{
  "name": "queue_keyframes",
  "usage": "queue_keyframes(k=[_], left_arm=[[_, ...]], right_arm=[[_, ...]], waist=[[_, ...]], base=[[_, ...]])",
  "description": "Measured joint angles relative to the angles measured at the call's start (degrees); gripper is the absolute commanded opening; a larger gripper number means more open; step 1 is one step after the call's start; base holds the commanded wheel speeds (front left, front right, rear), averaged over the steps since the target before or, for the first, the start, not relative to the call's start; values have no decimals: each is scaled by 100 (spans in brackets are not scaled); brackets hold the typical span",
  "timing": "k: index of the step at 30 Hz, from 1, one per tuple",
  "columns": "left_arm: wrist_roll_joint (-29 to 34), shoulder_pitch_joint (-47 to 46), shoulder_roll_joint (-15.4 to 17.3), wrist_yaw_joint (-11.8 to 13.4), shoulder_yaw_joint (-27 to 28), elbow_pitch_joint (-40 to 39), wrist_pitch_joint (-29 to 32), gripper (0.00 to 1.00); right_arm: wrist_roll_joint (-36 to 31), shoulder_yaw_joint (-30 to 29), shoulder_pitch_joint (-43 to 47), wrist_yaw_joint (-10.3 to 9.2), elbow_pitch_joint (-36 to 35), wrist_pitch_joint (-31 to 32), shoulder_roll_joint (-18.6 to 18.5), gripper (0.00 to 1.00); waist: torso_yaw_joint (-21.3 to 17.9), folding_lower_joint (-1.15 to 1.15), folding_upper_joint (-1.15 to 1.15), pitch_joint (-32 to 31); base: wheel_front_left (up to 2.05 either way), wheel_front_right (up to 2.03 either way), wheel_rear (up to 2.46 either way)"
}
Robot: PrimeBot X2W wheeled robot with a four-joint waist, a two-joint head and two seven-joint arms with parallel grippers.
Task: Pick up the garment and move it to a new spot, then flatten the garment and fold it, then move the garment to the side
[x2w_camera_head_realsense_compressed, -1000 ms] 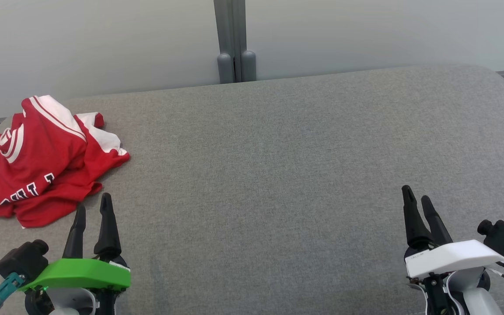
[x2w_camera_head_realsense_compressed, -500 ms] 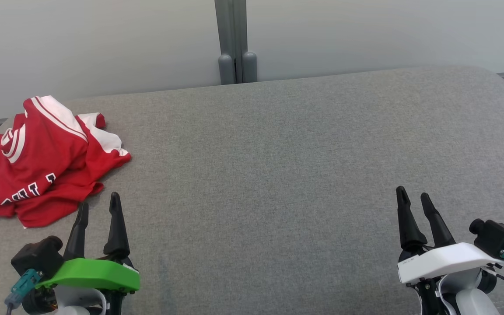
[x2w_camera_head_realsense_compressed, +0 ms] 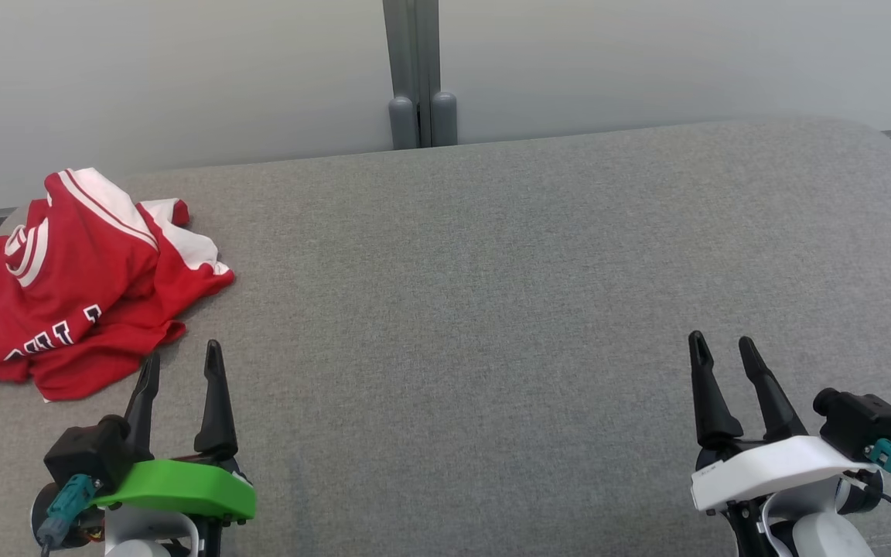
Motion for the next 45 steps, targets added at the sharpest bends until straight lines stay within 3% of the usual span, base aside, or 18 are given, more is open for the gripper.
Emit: queue_keyframes(k=[21, 45], left_arm=[[901, 0, 41, 21, -32, 164, -257, 100], [1245, -78, 42, 43, -1, 542, -346, 100]], right_arm=[[-1028, 23, 72, 1, 20, -249, -9, 100], [-1432, 71, 75, 1, 316, -474, -19, 100]], waist=[[-2, 0, 0, -28], [13, 0, 0, -95]], base=[[0, 0, 0], [0, 0, 0]])
